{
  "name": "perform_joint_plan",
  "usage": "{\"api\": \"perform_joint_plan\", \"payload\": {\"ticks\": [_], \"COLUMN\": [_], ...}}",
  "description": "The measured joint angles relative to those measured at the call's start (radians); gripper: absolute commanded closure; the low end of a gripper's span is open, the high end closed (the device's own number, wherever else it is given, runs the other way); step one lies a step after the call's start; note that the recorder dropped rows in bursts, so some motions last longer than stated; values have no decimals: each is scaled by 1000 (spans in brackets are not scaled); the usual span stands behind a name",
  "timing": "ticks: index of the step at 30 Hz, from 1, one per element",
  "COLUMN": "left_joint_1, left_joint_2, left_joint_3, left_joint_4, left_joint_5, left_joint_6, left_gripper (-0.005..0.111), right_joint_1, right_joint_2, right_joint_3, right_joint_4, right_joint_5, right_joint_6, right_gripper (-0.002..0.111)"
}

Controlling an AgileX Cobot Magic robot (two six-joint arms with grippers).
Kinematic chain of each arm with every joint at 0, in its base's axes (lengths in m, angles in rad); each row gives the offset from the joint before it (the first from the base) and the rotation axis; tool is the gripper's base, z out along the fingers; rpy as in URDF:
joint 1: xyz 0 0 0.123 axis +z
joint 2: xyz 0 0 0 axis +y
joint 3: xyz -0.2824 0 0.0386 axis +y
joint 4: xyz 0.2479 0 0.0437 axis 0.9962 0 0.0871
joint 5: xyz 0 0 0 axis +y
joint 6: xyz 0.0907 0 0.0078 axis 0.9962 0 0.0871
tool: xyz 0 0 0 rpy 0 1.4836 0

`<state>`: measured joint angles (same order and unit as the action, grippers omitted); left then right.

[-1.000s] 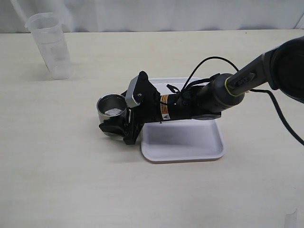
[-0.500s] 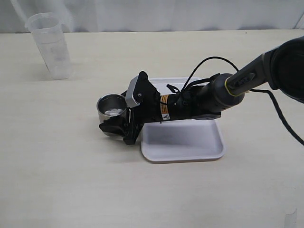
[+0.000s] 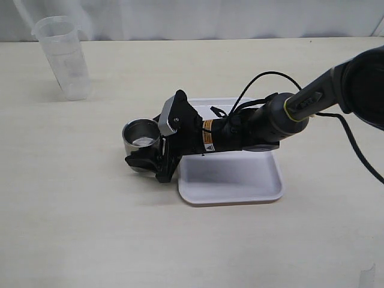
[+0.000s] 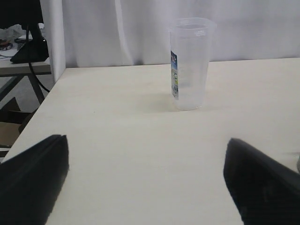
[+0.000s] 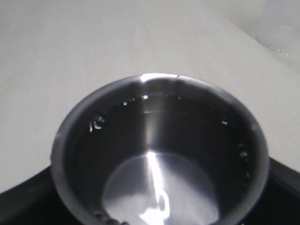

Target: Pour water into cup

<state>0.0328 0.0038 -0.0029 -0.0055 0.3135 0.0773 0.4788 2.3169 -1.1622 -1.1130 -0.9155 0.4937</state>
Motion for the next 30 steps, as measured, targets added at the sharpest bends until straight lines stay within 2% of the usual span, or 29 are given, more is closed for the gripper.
{"api": "perform_joint_plan", "payload": {"ticks": [7, 9, 15, 18, 20, 30], "left_joint_1": [0, 0, 0, 0, 0, 0], "left_joint_2": [0, 0, 0, 0, 0, 0], "left_joint_3": [0, 0, 0, 0, 0, 0], "left_joint_4": [0, 0, 0, 0, 0, 0], "left_joint_5": [0, 0, 0, 0, 2, 4], "left_joint_6": [0, 0, 0, 0, 0, 2], "left_gripper": [23, 29, 78, 97, 106, 107], "right_joint_1": [0, 0, 0, 0, 0, 0], "right_joint_2": [0, 0, 0, 0, 0, 0], "right_joint_3": [0, 0, 0, 0, 0, 0], "right_joint_4": [0, 0, 0, 0, 0, 0], "right_joint_5": [0, 0, 0, 0, 0, 0], "right_joint_6": [0, 0, 0, 0, 0, 0], "right_gripper": [104, 104, 104, 104, 104, 104]}}
